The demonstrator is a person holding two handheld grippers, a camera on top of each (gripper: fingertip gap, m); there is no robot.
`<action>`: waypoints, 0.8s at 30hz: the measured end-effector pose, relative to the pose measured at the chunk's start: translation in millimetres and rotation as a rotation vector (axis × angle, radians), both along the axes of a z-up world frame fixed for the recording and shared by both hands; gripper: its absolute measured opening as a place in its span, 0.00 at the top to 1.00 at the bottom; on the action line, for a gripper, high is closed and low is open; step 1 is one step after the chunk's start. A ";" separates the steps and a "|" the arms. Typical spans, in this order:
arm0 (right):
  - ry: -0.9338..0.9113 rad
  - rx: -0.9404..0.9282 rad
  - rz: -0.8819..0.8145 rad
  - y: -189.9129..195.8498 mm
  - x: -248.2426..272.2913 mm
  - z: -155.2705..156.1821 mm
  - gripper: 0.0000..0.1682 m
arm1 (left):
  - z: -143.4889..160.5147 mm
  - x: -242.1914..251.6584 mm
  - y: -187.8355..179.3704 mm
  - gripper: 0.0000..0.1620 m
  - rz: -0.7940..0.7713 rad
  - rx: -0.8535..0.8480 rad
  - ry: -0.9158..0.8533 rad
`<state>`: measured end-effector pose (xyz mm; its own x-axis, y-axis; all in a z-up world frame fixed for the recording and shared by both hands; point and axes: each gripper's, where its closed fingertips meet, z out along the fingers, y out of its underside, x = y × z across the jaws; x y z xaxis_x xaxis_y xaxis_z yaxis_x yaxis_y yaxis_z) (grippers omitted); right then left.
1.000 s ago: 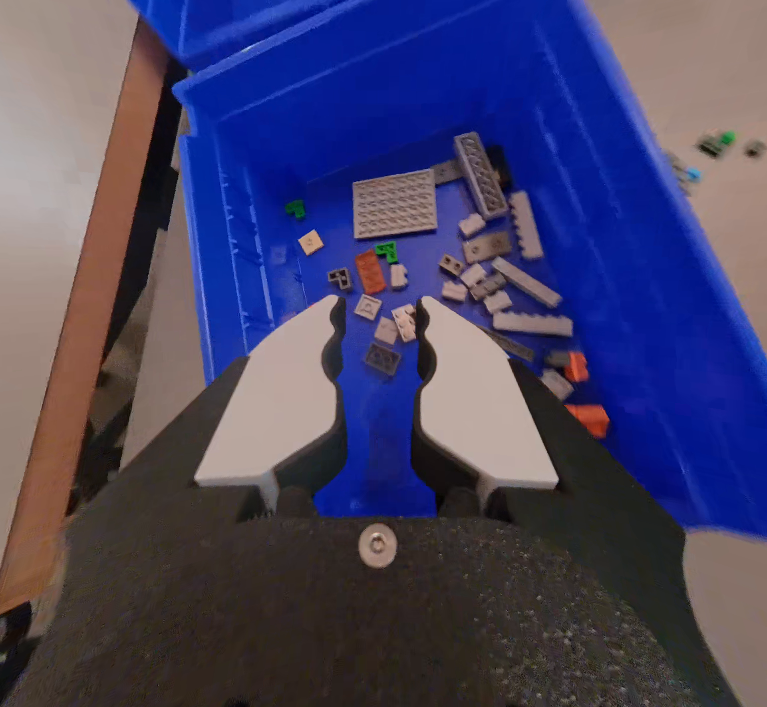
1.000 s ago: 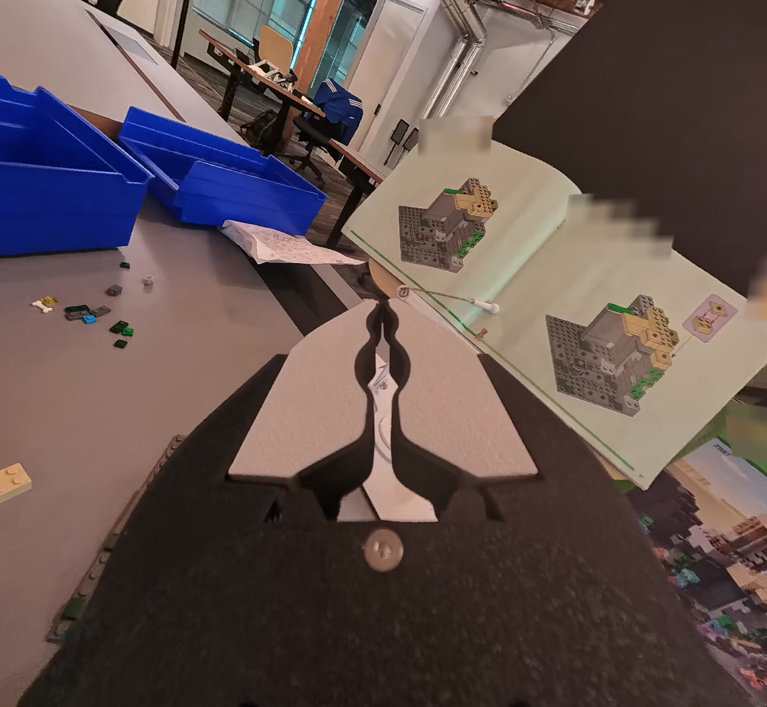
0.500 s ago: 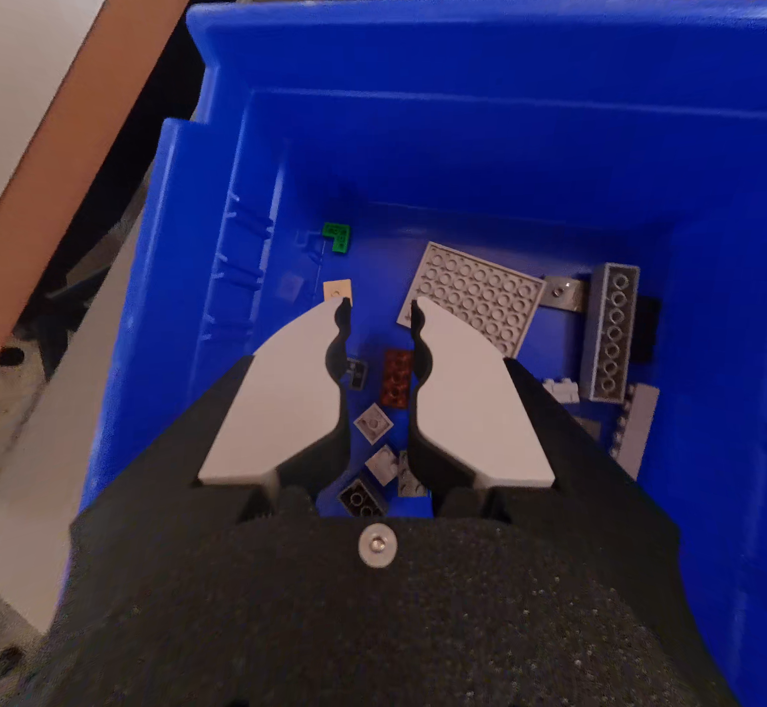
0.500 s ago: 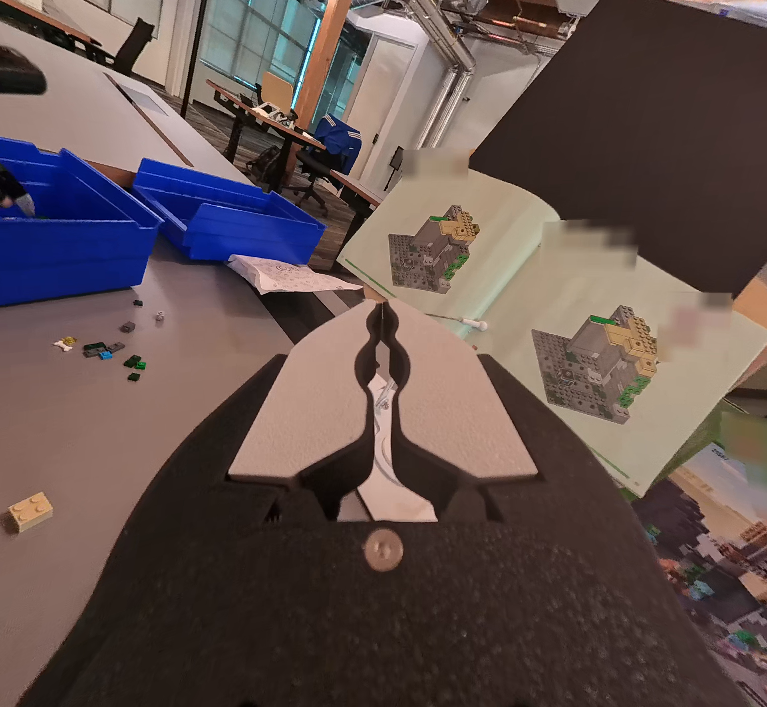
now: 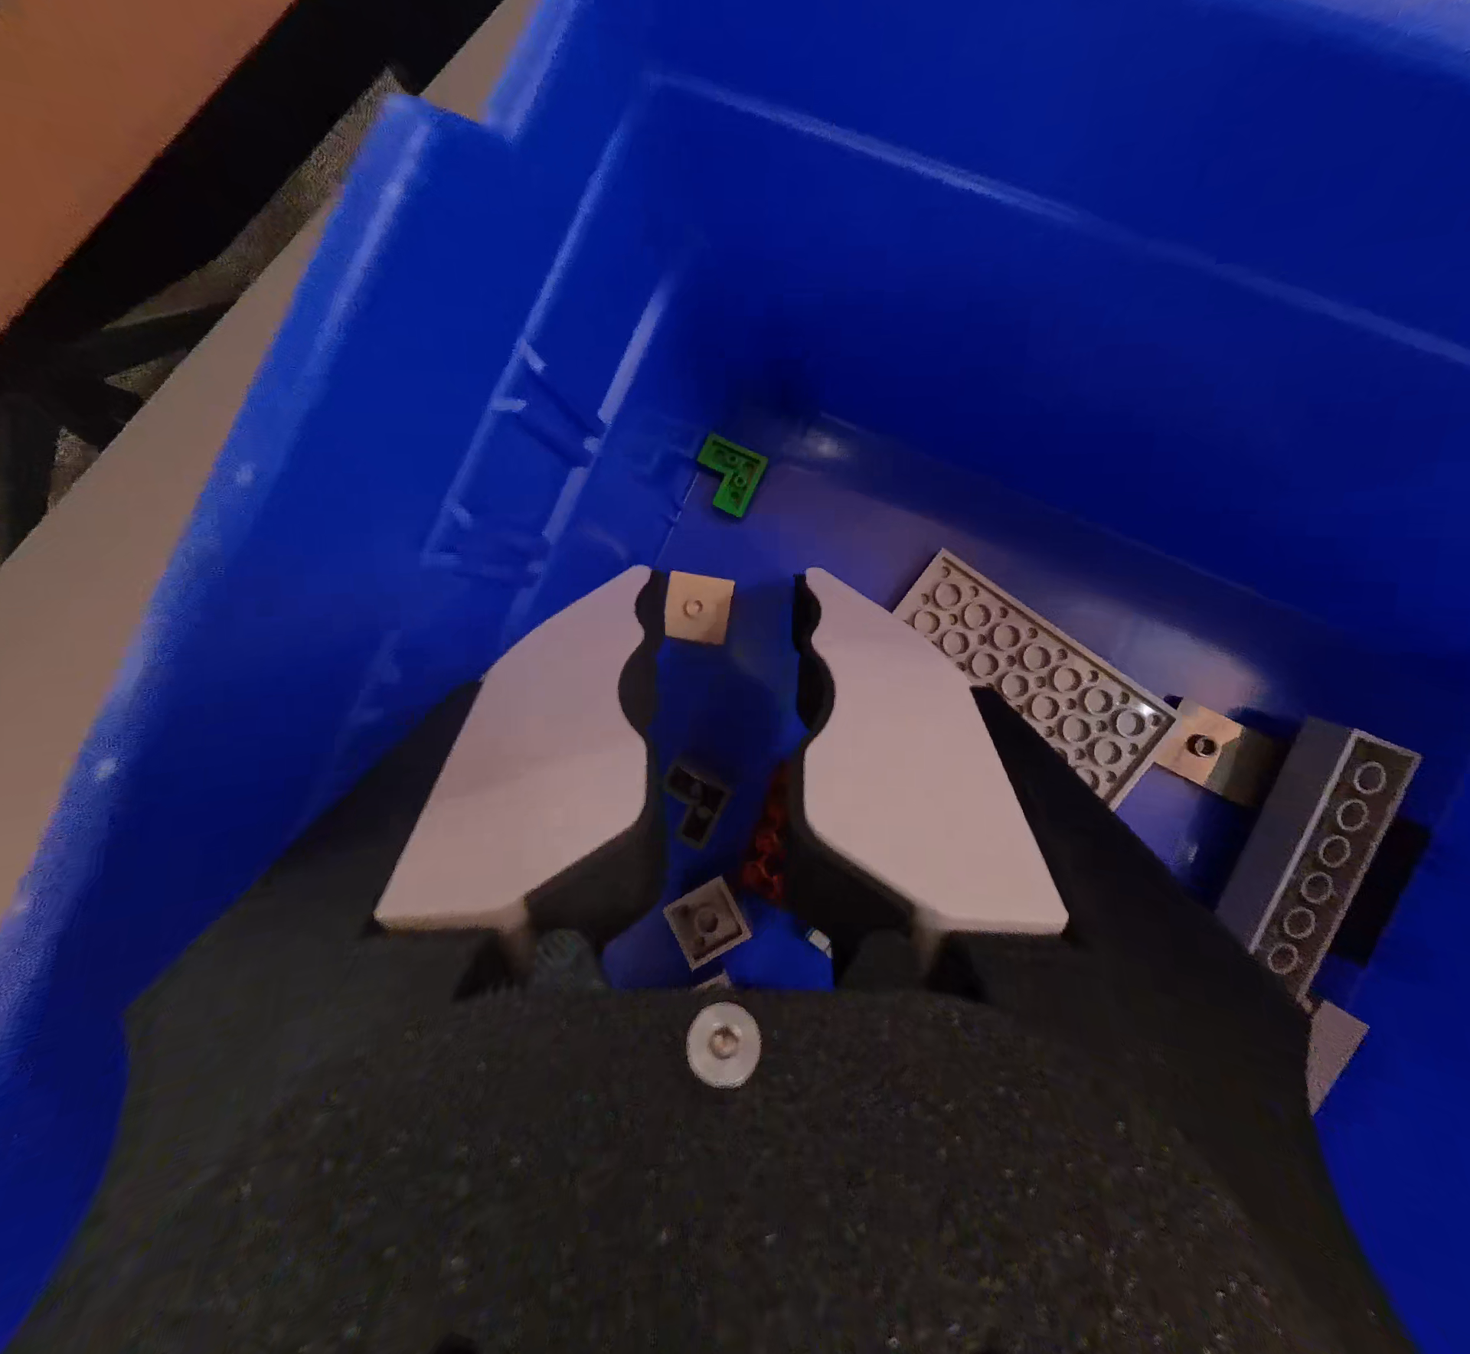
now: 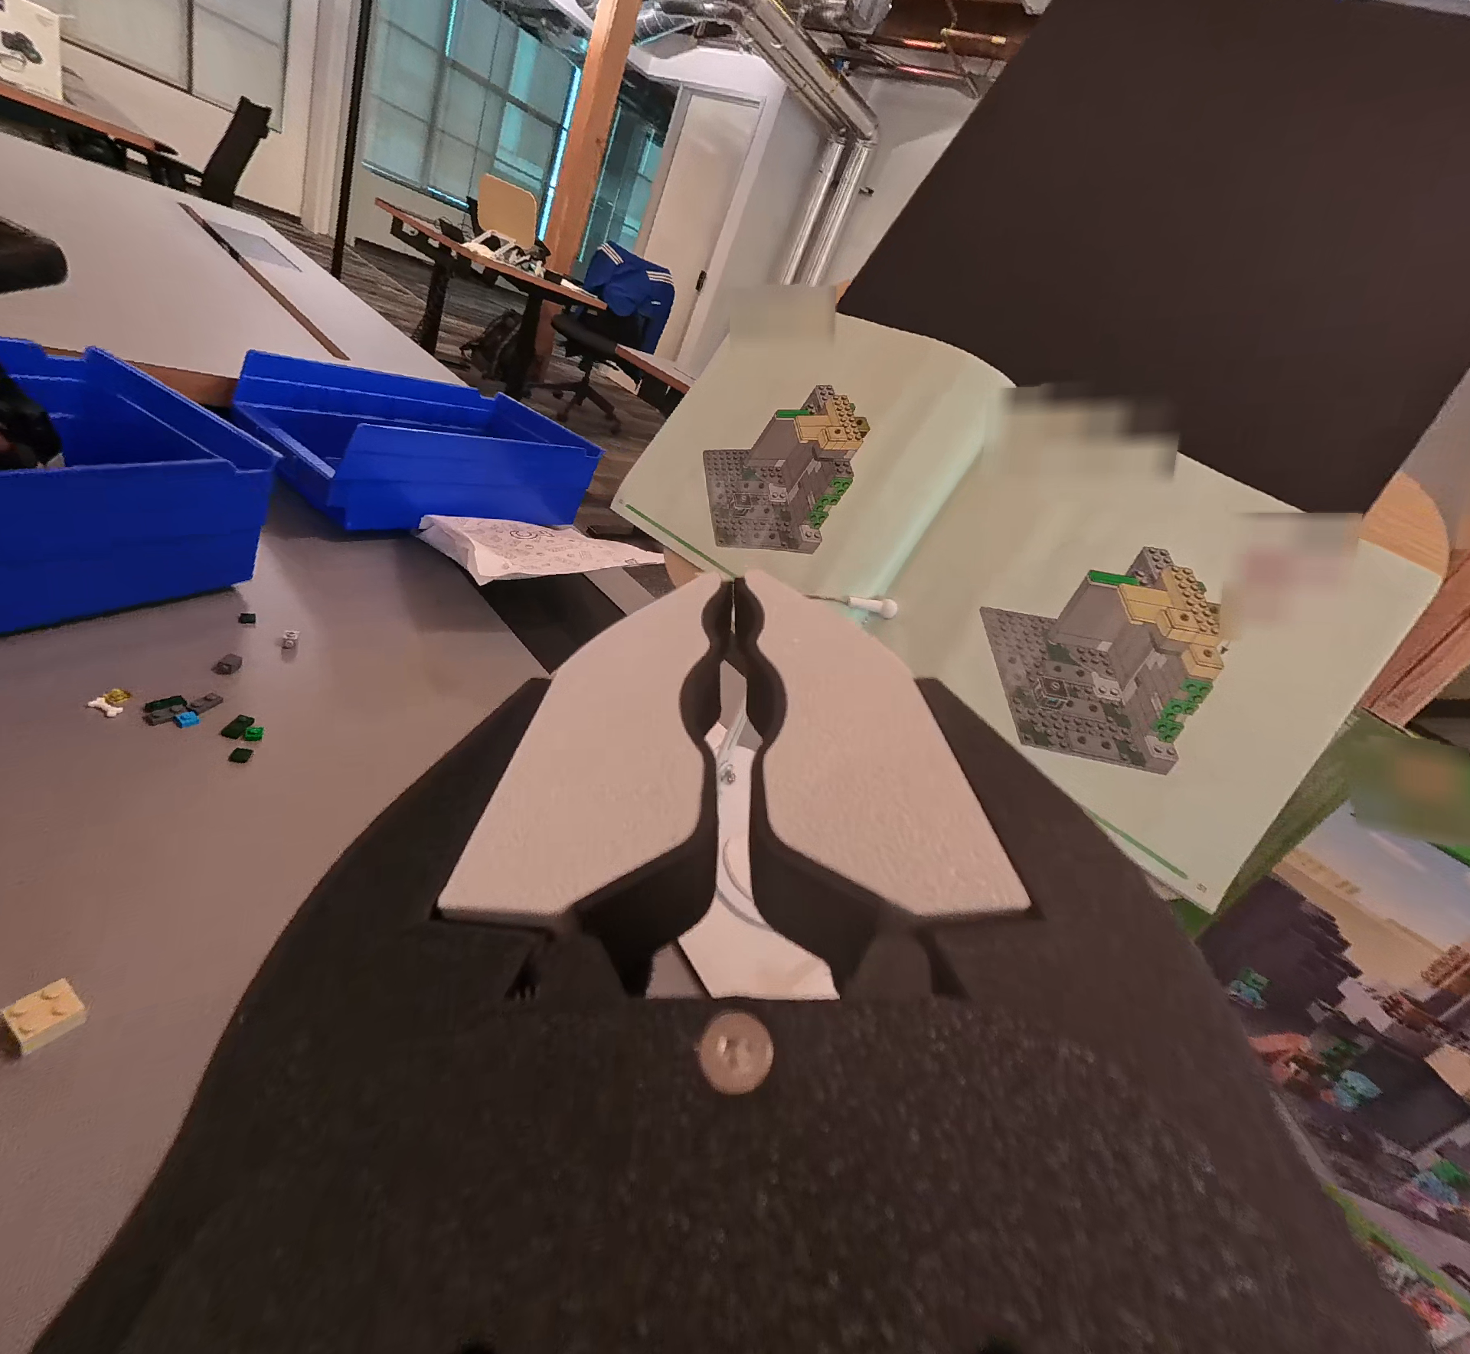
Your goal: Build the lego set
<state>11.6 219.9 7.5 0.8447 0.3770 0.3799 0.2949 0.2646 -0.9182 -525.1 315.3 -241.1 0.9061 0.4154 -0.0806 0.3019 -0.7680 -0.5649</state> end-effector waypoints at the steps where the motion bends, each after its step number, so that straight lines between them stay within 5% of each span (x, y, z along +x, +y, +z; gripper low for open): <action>1: 0.003 -0.004 -0.003 1.2 1.9 -1.0 1.00 | -4.5 0.3 -0.5 0.80 0.003 -0.017 -0.008; 14: 0.054 -0.045 -0.024 11.5 18.5 -8.0 1.00 | -5.7 -7.9 -2.4 0.89 0.069 -0.006 -0.002; 24: 0.062 -0.029 -0.019 7.1 17.8 -1.2 1.00 | 1.1 -7.0 -5.7 0.98 -0.035 -0.064 0.088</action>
<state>29.4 227.0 6.3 0.8734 0.3709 0.3155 0.2416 0.2324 -0.9421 -532.1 309.6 -240.0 0.9082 0.3750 -0.1860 0.2252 -0.8124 -0.5379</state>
